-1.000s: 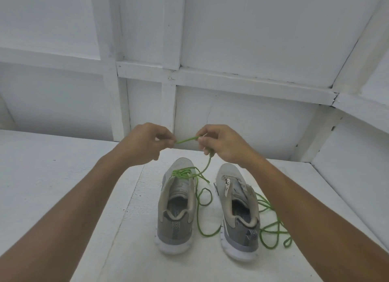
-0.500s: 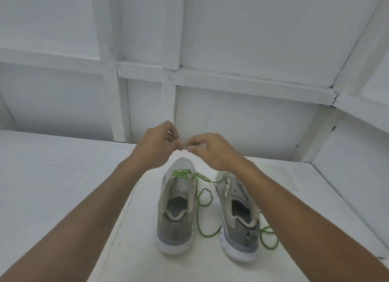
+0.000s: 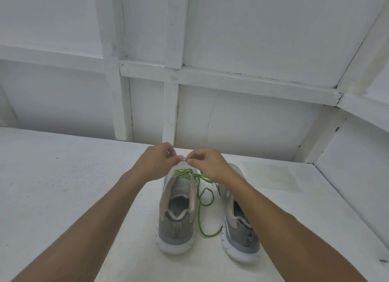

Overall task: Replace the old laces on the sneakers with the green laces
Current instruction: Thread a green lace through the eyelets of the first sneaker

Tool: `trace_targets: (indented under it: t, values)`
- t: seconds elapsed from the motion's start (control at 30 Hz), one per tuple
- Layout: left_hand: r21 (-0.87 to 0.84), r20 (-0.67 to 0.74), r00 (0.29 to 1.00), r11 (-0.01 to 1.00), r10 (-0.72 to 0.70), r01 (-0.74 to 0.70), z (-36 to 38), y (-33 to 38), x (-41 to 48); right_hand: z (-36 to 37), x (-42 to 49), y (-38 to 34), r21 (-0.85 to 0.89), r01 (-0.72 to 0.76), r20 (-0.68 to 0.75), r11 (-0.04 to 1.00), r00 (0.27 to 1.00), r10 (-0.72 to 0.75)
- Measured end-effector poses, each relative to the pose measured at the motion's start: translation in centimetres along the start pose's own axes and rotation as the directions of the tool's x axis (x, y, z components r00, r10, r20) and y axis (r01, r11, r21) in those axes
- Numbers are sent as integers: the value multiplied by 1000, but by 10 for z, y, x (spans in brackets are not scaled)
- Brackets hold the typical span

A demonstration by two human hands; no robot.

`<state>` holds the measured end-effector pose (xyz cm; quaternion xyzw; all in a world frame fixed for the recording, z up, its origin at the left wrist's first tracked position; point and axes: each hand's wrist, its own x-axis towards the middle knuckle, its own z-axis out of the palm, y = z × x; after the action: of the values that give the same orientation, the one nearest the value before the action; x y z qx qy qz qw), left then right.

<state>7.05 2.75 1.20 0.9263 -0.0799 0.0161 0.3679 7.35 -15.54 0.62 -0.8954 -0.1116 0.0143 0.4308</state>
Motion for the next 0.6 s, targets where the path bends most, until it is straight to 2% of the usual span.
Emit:
trace_targets:
  t: [0.1, 0.2, 0.3, 0.43, 0.53, 0.6]
  values:
    - [171, 140, 986, 983, -91, 67, 16, -12, -2, 13, 5, 7, -85, -67, -22, 994, 998, 66]
    - [164, 182, 971, 978, -155, 125, 28, -24, -4, 26, 8, 10, -156, -98, -14, 983, 995, 97]
    - [39, 142, 971, 981, -192, 189, 32, -34, -6, 39, 8, 11, -209, -126, -1, 970, 992, 129]
    - [-214, 135, 965, 945, -223, 248, 38, -41, -13, 47, 6, 13, -225, -129, -25, 966, 992, 127]
    - [-434, 166, 936, 829, -310, 352, 42, -47, -18, 46, 5, 11, -249, -137, -50, 959, 990, 128]
    - [-523, 206, 913, 749, -352, 407, 43, -52, -20, 47, 4, 9, -283, -132, -62, 950, 991, 119]
